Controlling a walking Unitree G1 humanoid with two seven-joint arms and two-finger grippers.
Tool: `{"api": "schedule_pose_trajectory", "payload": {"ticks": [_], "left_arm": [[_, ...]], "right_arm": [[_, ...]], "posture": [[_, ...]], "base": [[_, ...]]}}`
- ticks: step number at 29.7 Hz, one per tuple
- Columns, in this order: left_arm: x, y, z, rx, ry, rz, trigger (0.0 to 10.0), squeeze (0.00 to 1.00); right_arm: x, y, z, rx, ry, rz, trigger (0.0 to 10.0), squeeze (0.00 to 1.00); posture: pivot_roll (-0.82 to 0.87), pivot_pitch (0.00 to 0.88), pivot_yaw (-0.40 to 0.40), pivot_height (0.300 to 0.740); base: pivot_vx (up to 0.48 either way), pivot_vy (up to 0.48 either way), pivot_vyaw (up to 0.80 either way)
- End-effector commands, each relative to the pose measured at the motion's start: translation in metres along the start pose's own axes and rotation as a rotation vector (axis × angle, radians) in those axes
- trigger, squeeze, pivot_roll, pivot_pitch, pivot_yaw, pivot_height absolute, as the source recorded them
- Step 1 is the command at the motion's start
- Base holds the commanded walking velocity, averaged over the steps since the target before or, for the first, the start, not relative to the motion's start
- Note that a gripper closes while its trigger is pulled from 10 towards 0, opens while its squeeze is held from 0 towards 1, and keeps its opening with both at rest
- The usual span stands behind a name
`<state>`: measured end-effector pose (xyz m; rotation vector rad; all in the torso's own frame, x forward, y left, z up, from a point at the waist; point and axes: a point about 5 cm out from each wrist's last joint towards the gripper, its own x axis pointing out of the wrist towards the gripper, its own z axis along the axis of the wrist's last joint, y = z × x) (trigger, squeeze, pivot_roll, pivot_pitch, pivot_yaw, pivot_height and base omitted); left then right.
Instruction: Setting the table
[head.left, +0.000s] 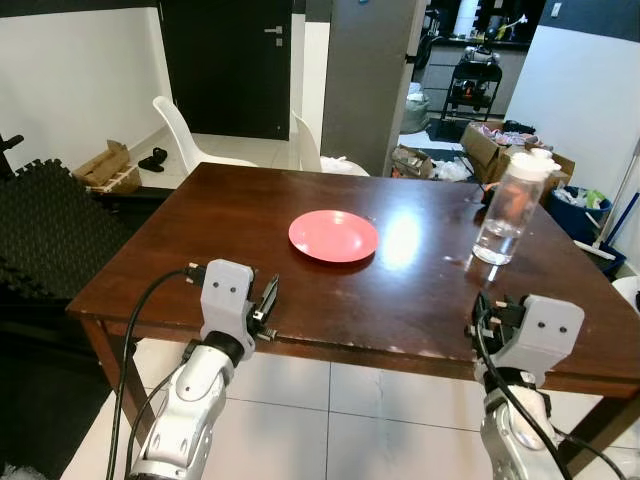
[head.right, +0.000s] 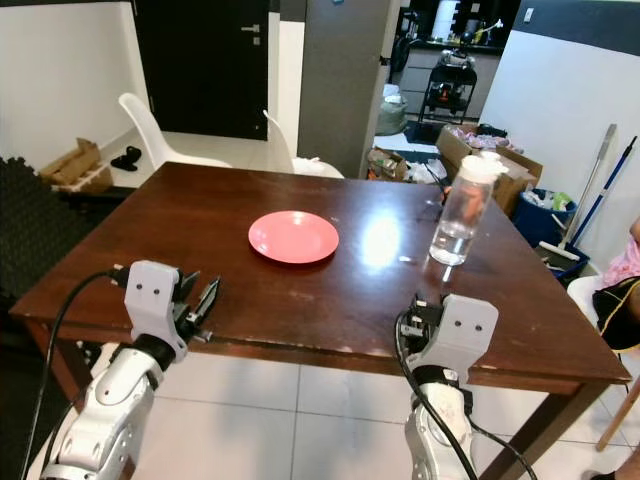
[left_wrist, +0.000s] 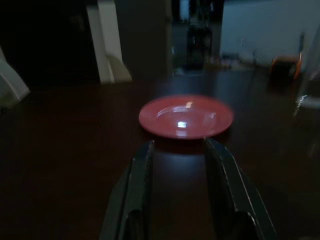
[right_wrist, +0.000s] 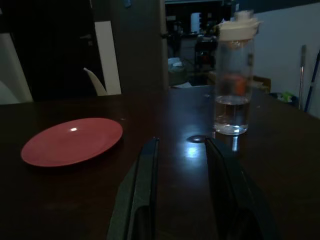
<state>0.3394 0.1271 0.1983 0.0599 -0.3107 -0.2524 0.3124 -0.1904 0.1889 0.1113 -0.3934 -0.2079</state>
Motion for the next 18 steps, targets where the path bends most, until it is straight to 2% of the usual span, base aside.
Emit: {"api": "schedule_pose_trajectory", "payload": {"ticks": [1, 7, 16, 18], "left_arm": [[0.0, -0.006, 0.0, -0.001, 0.009, -0.02, 10.0, 0.28], [-0.001, -0.007, -0.001, 0.0, 0.015, -0.02, 10.0, 0.28], [-0.002, -0.008, 0.001, -0.001, 0.027, -0.011, 10.0, 0.26], [-0.003, -0.007, 0.0, 0.001, 0.036, -0.004, 10.0, 0.26]], "right_arm": [[-0.002, -0.01, -0.003, -0.015, 0.028, -0.032, 10.0, 0.0], [-0.002, -0.01, -0.003, -0.019, 0.04, -0.032, 10.0, 0.0], [-0.003, -0.004, -0.003, -0.016, 0.071, 0.022, 10.0, 0.0], [-0.004, 0.005, -0.004, -0.005, 0.094, 0.105, 10.0, 0.0]], "posture": [[-0.02, 0.094, 0.07, 0.74], [-0.03, 0.097, 0.07, 0.74], [-0.03, 0.103, 0.067, 0.74], [-0.03, 0.104, 0.067, 0.74]], "base": [[0.48, 0.0, -0.8], [0.48, 0.0, -0.8], [0.427, 0.0, 0.0], [0.328, 0.0, 0.0]]}}
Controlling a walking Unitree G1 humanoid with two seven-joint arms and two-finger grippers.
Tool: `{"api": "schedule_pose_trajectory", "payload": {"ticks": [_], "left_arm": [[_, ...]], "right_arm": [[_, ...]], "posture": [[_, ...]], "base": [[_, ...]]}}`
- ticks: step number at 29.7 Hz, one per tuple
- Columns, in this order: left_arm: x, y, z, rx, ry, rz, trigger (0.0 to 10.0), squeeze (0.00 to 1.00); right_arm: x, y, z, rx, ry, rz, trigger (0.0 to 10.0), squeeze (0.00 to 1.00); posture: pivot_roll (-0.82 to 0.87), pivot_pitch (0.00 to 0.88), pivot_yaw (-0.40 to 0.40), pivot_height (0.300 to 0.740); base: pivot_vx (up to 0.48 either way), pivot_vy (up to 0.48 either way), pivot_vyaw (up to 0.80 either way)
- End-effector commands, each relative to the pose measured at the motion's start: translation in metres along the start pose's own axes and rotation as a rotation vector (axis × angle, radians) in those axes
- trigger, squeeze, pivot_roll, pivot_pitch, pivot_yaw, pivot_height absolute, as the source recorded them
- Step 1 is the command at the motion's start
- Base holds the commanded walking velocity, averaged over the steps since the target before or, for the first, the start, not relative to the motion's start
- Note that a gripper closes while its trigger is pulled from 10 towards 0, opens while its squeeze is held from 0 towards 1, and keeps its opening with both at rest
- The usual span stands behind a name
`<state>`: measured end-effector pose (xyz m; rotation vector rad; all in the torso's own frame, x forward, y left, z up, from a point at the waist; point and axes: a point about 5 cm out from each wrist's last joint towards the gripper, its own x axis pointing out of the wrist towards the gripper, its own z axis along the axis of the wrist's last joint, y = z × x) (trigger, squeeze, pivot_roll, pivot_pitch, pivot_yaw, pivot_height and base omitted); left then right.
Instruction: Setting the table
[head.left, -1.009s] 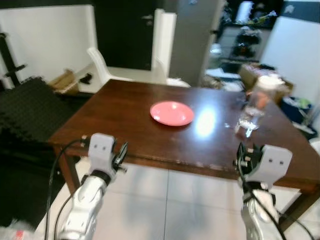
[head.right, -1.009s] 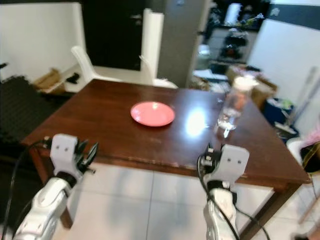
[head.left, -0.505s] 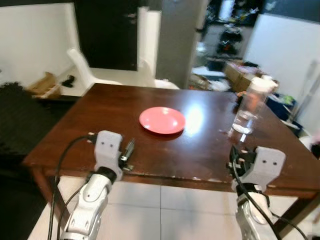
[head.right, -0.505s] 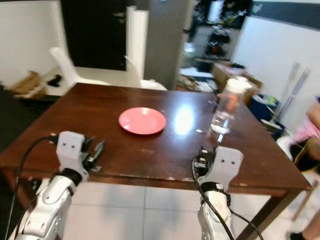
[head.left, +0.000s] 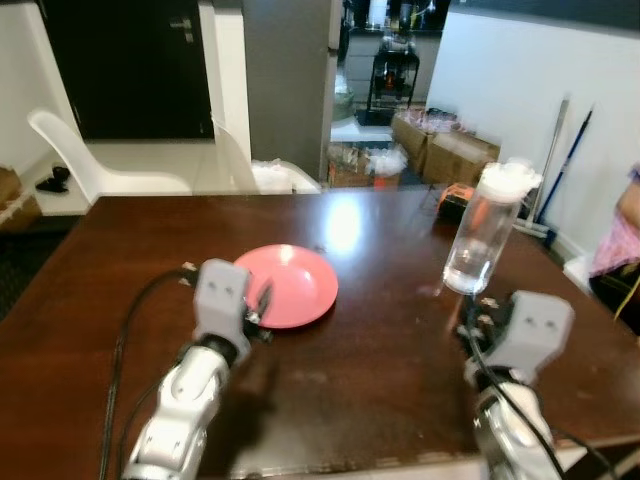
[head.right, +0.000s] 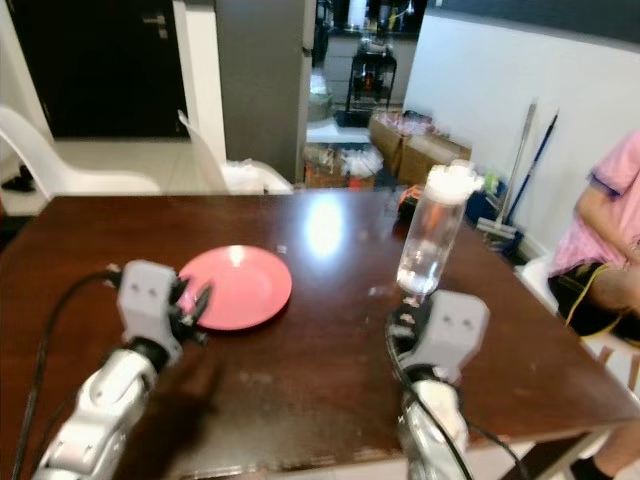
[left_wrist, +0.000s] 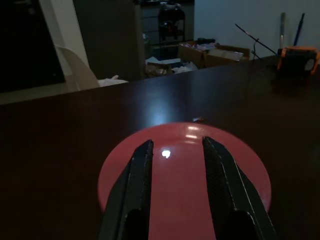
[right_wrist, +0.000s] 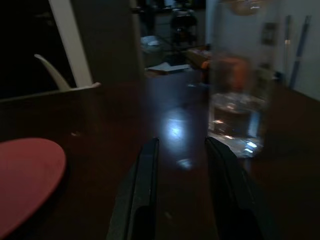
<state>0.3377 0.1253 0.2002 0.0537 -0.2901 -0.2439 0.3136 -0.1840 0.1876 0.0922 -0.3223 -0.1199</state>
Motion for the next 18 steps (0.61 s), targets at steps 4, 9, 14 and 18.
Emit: {"api": "schedule_pose_trajectory", "payload": {"ticks": [4, 9, 14, 18], "left_arm": [[-0.003, -0.002, -0.003, 0.012, 0.02, -0.001, 10.0, 0.26], [-0.004, 0.0, -0.003, 0.007, 0.029, 0.002, 10.0, 0.25], [-0.012, 0.001, -0.01, -0.033, 0.109, -0.061, 10.0, 0.1], [-0.017, 0.003, -0.015, 0.009, 0.128, -0.081, 10.0, 0.11]], "right_arm": [[-0.006, 0.012, -0.001, 0.016, 0.03, 0.114, 10.0, 0.0], [-0.007, 0.015, -0.002, 0.022, 0.043, 0.135, 10.0, 0.0], [-0.01, 0.015, -0.009, 0.083, 0.114, 0.162, 10.0, 0.0], [-0.011, 0.009, -0.017, 0.167, 0.165, 0.155, 10.0, 0.0]], "posture": [[-0.02, 0.107, 0.064, 0.74], [-0.03, 0.107, 0.066, 0.74], [-0.02, 0.108, 0.068, 0.74], [-0.02, 0.107, 0.071, 0.74]], "base": [[0.316, 0.0, 0.0], [0.299, 0.0, 0.0], [0.0, 0.0, 0.0], [0.0, 0.0, 0.0]]}}
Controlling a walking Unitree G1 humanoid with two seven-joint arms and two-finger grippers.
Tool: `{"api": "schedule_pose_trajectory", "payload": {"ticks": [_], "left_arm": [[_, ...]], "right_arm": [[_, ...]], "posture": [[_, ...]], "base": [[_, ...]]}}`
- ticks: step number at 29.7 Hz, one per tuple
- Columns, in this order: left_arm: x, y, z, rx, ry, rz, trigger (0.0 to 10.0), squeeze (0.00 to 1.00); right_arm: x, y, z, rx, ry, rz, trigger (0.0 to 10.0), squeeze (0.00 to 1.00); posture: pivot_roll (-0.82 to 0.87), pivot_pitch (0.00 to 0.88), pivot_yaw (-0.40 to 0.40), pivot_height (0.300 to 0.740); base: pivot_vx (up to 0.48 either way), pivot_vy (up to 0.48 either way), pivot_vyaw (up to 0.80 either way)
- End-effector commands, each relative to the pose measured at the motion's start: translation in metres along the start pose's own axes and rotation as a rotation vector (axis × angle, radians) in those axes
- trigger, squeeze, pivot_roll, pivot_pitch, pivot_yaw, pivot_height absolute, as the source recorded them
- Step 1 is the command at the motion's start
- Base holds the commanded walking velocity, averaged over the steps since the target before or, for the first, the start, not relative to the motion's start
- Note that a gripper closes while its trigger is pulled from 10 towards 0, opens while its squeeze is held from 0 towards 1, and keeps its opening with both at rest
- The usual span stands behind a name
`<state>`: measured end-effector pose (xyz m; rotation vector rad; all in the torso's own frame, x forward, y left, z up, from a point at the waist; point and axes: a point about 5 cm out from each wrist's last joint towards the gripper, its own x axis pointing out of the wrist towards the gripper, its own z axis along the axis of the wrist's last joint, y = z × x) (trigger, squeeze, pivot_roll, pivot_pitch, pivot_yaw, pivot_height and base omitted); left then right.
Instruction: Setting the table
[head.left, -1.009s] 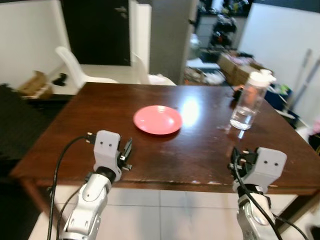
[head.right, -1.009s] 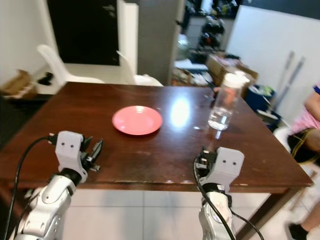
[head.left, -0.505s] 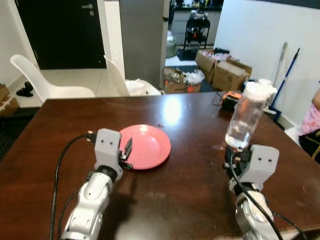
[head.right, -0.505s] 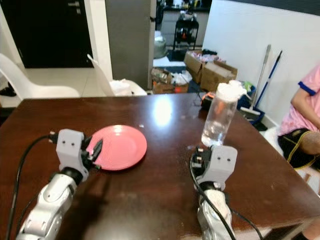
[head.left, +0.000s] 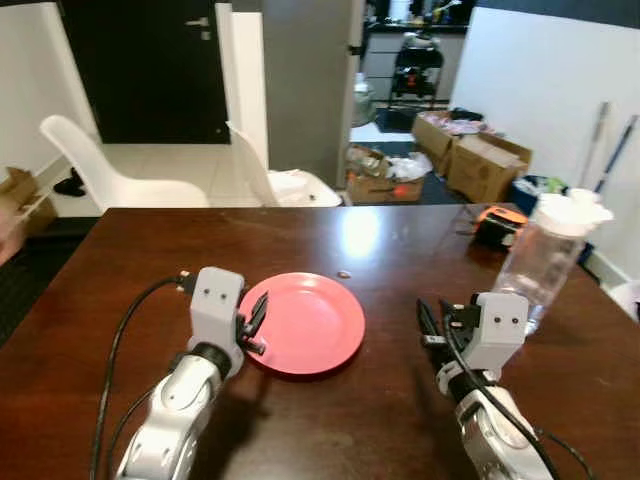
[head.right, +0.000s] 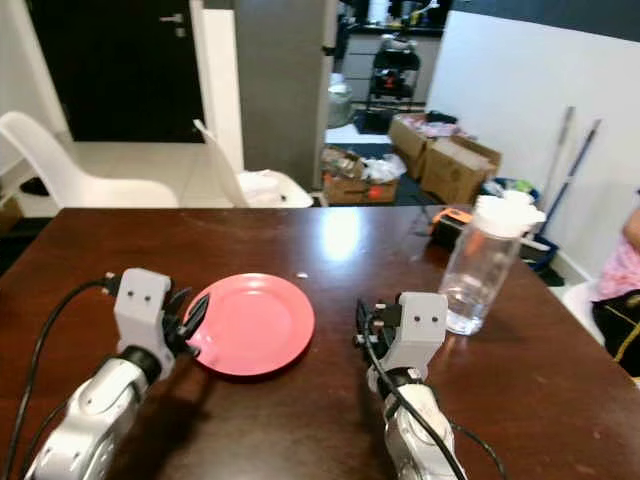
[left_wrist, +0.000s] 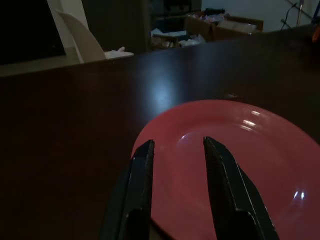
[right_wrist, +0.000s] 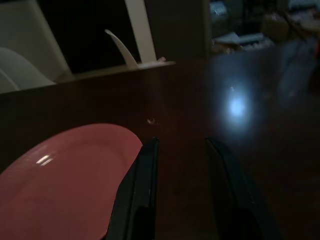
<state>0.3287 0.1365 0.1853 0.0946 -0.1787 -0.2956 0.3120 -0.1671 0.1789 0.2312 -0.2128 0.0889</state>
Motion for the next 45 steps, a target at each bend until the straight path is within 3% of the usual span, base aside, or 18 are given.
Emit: {"api": "schedule_pose_trajectory", "payload": {"ticks": [1, 2, 6, 8, 9, 10, 11, 13, 18, 20, 23, 28, 30, 34, 36, 39, 43, 45], "left_arm": [[-0.002, -0.003, -0.003, 0.035, 0.016, -0.022, 10.0, 0.12], [-0.003, 0.0, -0.003, 0.096, 0.016, -0.021, 10.0, 0.13], [-0.004, 0.002, -0.002, 0.114, 0.015, -0.02, 10.0, 0.14], [-0.004, 0.005, 0.005, 0.17, -0.004, -0.035, 10.0, 0.16], [-0.004, 0.003, 0.018, 0.274, -0.039, -0.103, 10.0, 0.15], [-0.004, 0.003, 0.018, 0.274, -0.039, -0.103, 10.0, 0.15], [-0.003, -0.002, 0.024, 0.325, -0.05, -0.152, 10.0, 0.15], [-0.002, -0.003, 0.025, 0.333, -0.05, -0.163, 10.0, 0.15], [0.02, -0.028, 0.017, 0.332, 0.025, -0.227, 10.0, 0.14], [0.024, -0.037, 0.007, 0.33, 0.085, -0.268, 10.0, 0.14], [0.028, -0.061, -0.027, 0.269, 0.242, -0.365, 10.0, 0.13], [0.027, -0.071, -0.053, 0.242, 0.356, -0.329, 10.0, 0.15], [0.018, -0.071, -0.073, 0.269, 0.452, -0.331, 10.0, 0.15], [0.005, -0.067, -0.093, 0.281, 0.547, -0.332, 10.0, 0.15], [-0.012, -0.068, -0.105, 0.279, 0.602, -0.426, 10.0, 0.13], [-0.025, -0.069, -0.109, 0.277, 0.622, -0.511, 10.0, 0.13], [-0.047, -0.06, -0.103, 0.293, 0.617, -0.616, 10.0, 0.12], [-0.05, -0.058, -0.102, 0.296, 0.615, -0.629, 10.0, 0.12]], "right_arm": [[-0.004, -0.011, -0.009, 0.072, 0.041, -0.045, 10.0, 0.0], [-0.001, -0.016, -0.012, 0.189, 0.051, -0.069, 10.0, 0.0], [0.001, -0.017, -0.014, 0.254, 0.058, -0.073, 10.0, 0.0], [0.01, -0.013, -0.017, 0.38, 0.092, -0.037, 10.0, 0.0], [0.021, -0.004, -0.022, 0.478, 0.158, 0.017, 10.0, 0.0], [0.021, -0.004, -0.022, 0.478, 0.158, 0.017, 10.0, 0.0], [0.027, 0.0, -0.024, 0.518, 0.194, 0.041, 10.0, 0.0], [0.028, 0.002, -0.024, 0.527, 0.199, 0.047, 10.0, 0.0], [0.034, 0.012, -0.025, 0.476, 0.231, 0.094, 10.0, 0.0], [0.035, 0.013, -0.024, 0.479, 0.224, 0.096, 10.0, 0.0], [0.035, 0.012, -0.014, 0.477, 0.182, 0.099, 10.0, 0.0], [0.033, 0.011, -0.005, 0.452, 0.157, 0.12, 10.0, 0.0], [0.032, 0.011, 0.001, 0.438, 0.136, 0.13, 10.0, 0.0], [0.031, 0.011, 0.005, 0.433, 0.122, 0.137, 10.0, 0.0], [0.032, 0.01, 0.005, 0.431, 0.121, 0.136, 10.0, 0.0], [0.032, 0.01, 0.005, 0.429, 0.123, 0.135, 10.0, 0.0], [0.035, 0.009, 0.005, 0.423, 0.128, 0.132, 10.0, 0.0], [0.035, 0.009, 0.005, 0.421, 0.129, 0.131, 10.0, 0.0]], "posture": [[-0.01, 0.107, 0.073, 0.74], [-0.01, 0.11, 0.078, 0.74], [-0.01, 0.11, 0.078, 0.74], [0.02, 0.116, 0.085, 0.74], [0.04, 0.128, 0.081, 0.74], [0.04, 0.128, 0.081, 0.74], [0.04, 0.13, 0.079, 0.74], [0.05, 0.132, 0.077, 0.74], [0.05, 0.136, 0.083, 0.74], [0.05, 0.134, 0.09, 0.74], [0.03, 0.133, 0.105, 0.74], [0.02, 0.13, 0.11, 0.74], [0.02, 0.128, 0.111, 0.74], [0.02, 0.128, 0.11, 0.74], [0.02, 0.124, 0.103, 0.74], [0.03, 0.122, 0.101, 0.74], [0.03, 0.12, 0.094, 0.74], [0.03, 0.12, 0.094, 0.74]], "base": [[0.0, 0.0, 0.0], [0.0, 0.0, 0.0], [0.0, 0.0, 0.0], [0.0, 0.0, 0.0], [0.0, 0.0, 0.0], [0.0, 0.0, 0.0], [0.0, 0.0, 0.0], [0.0, 0.0, 0.0], [0.0, 0.0, 0.0], [0.0, 0.0, 0.0], [0.0, 0.0, 0.0], [0.0, 0.0, 0.0], [0.0, 0.0, 0.0], [0.0, 0.0, 0.0], [0.0, 0.0, 0.0], [0.0, 0.0, 0.0], [0.0, 0.0, 0.0], [0.0, 0.0, 0.0]]}}
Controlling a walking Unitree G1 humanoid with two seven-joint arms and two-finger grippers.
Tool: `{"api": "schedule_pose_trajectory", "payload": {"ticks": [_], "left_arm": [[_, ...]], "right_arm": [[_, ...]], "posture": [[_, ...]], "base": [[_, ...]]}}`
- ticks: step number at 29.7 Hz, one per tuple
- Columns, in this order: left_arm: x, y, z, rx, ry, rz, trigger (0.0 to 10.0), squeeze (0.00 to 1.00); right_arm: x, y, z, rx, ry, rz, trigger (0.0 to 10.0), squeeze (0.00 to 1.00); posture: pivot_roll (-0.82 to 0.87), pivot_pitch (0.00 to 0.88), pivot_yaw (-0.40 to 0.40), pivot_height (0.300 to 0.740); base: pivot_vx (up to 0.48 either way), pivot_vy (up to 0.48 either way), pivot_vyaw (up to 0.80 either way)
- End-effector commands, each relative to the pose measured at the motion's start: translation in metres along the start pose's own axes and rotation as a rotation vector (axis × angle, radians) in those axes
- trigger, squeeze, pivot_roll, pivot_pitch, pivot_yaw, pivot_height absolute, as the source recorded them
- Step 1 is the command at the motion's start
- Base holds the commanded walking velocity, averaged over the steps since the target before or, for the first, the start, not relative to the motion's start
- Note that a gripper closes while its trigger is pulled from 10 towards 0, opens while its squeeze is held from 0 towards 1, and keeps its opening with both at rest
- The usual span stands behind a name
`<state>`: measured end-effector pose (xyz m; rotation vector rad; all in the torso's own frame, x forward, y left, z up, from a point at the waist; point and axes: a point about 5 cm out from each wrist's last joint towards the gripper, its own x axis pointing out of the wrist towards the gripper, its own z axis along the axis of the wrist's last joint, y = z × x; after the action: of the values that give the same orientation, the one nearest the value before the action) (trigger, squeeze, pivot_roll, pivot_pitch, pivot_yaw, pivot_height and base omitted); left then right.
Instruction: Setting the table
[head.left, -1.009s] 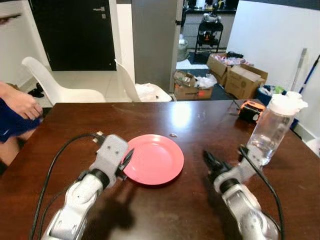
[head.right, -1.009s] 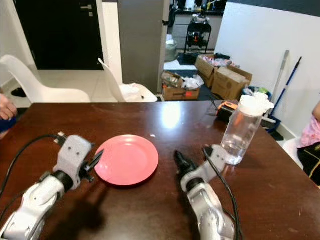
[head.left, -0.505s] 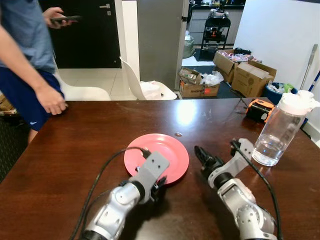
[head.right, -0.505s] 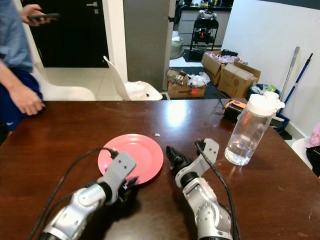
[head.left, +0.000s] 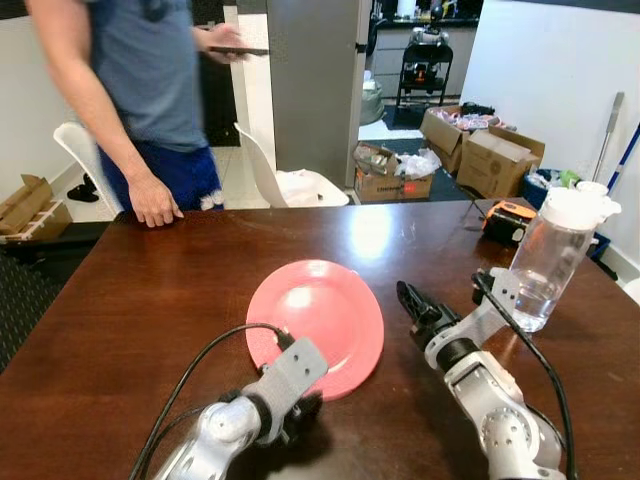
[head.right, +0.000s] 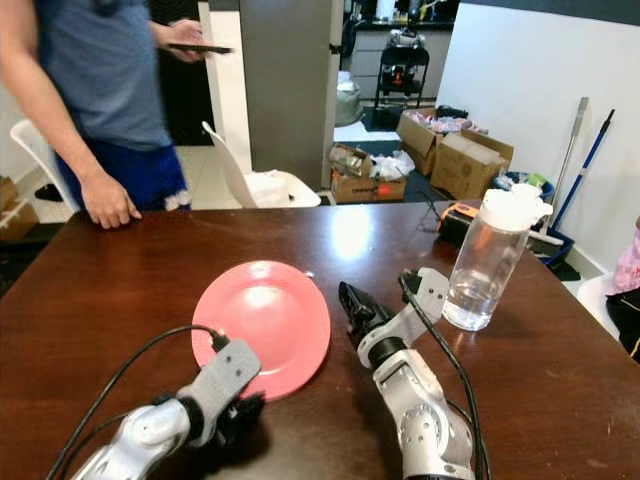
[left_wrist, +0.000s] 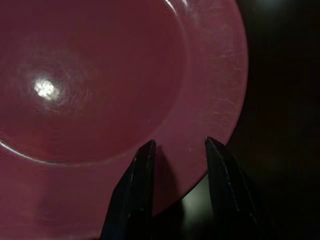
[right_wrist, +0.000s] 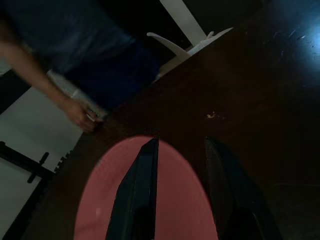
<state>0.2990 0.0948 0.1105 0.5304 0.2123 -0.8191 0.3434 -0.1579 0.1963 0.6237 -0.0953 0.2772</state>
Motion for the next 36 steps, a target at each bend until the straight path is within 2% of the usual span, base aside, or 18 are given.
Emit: {"api": "schedule_pose_trajectory", "payload": {"ticks": [1, 4, 5, 8, 10, 12, 15, 18, 20, 22, 25, 29, 32, 34, 36], "left_arm": [[-0.005, -0.021, -0.039, -0.063, 0.181, -0.102, 10.0, 0.12], [-0.02, -0.023, -0.042, -0.053, 0.174, -0.143, 10.0, 0.12], [-0.02, -0.023, -0.042, -0.053, 0.174, -0.143, 10.0, 0.12], [-0.032, -0.021, -0.042, -0.045, 0.171, -0.162, 10.0, 0.12], [-0.033, -0.02, -0.042, -0.044, 0.171, -0.162, 10.0, 0.12], [-0.033, -0.018, -0.041, -0.047, 0.173, -0.147, 10.0, 0.12], [-0.031, -0.016, -0.04, -0.049, 0.168, -0.136, 10.0, 0.13], [-0.031, -0.016, -0.039, -0.05, 0.167, -0.136, 10.0, 0.13], [-0.032, -0.017, -0.038, -0.05, 0.167, -0.143, 10.0, 0.13], [-0.033, -0.018, -0.038, -0.051, 0.167, -0.147, 10.0, 0.13], [-0.037, -0.018, -0.038, -0.053, 0.171, -0.151, 10.0, 0.13], [-0.039, -0.017, -0.039, -0.054, 0.173, -0.149, 10.0, 0.14], [-0.04, -0.016, -0.039, -0.058, 0.173, -0.143, 10.0, 0.13], [-0.04, -0.016, -0.038, -0.062, 0.171, -0.14, 10.0, 0.13], [-0.04, -0.017, -0.038, -0.069, 0.167, -0.137, 10.0, 0.13]], "right_arm": [[0.0, -0.002, -0.003, 0.005, 0.017, -0.007, 10.0, 0.0], [-0.003, -0.008, -0.005, 0.023, 0.039, -0.018, 10.0, 0.0], [-0.003, -0.008, -0.005, 0.023, 0.039, -0.018, 10.0, 0.0], [-0.015, -0.019, -0.022, 0.035, 0.193, -0.008, 10.0, 0.0], [-0.018, -0.021, -0.025, 0.027, 0.224, -0.007, 10.0, 0.0], [-0.029, -0.025, -0.034, 0.028, 0.297, -0.028, 10.0, 0.0], [-0.042, -0.027, -0.044, 0.04, 0.346, -0.018, 10.0, 0.0], [-0.045, -0.027, -0.046, 0.053, 0.357, -0.014, 10.0, 0.0], [-0.05, -0.029, -0.058, 0.063, 0.397, -0.014, 10.0, 0.0], [-0.051, -0.028, -0.063, 0.094, 0.411, 0.007, 10.0, 0.0], [-0.048, -0.023, -0.07, 0.216, 0.407, 0.096, 10.0, 0.0], [-0.04, -0.024, -0.071, 0.282, 0.393, 0.126, 10.0, 0.0], [-0.035, -0.025, -0.072, 0.276, 0.396, 0.141, 10.0, 0.0], [-0.03, -0.024, -0.074, 0.235, 0.407, 0.163, 0.0, 0.0], [-0.028, -0.023, -0.073, 0.204, 0.415, 0.179, 0.0, 0.0]], "posture": [[0.04, 0.12, 0.093, 0.74], [0.03, 0.123, 0.091, 0.74], [0.03, 0.123, 0.091, 0.74], [0.04, 0.126, 0.082, 0.74], [0.04, 0.127, 0.081, 0.74], [0.04, 0.127, 0.08, 0.74], [0.03, 0.129, 0.078, 0.74], [0.03, 0.129, 0.078, 0.74], [0.03, 0.132, 0.078, 0.74], [0.03, 0.131, 0.079, 0.74], [0.04, 0.132, 0.08, 0.74], [0.05, 0.132, 0.077, 0.74], [0.06, 0.132, 0.075, 0.74], [0.06, 0.133, 0.071, 0.74], [0.06, 0.134, 0.068, 0.74]], "base": [[0.0, 0.0, 0.0], [0.0, 0.0, 0.0], [0.0, 0.0, 0.0], [0.0, 0.0, 0.0], [0.0, 0.0, 0.0], [0.0, 0.0, 0.0], [0.0, 0.0, 0.0], [0.0, 0.0, 0.0], [0.0, 0.0, 0.0], [0.0, 0.0, 0.0], [0.0, 0.0, 0.0], [0.0, 0.0, 0.0], [0.0, 0.0, 0.0], [0.0, 0.0, 0.0], [0.0, 0.0, 0.0]]}}
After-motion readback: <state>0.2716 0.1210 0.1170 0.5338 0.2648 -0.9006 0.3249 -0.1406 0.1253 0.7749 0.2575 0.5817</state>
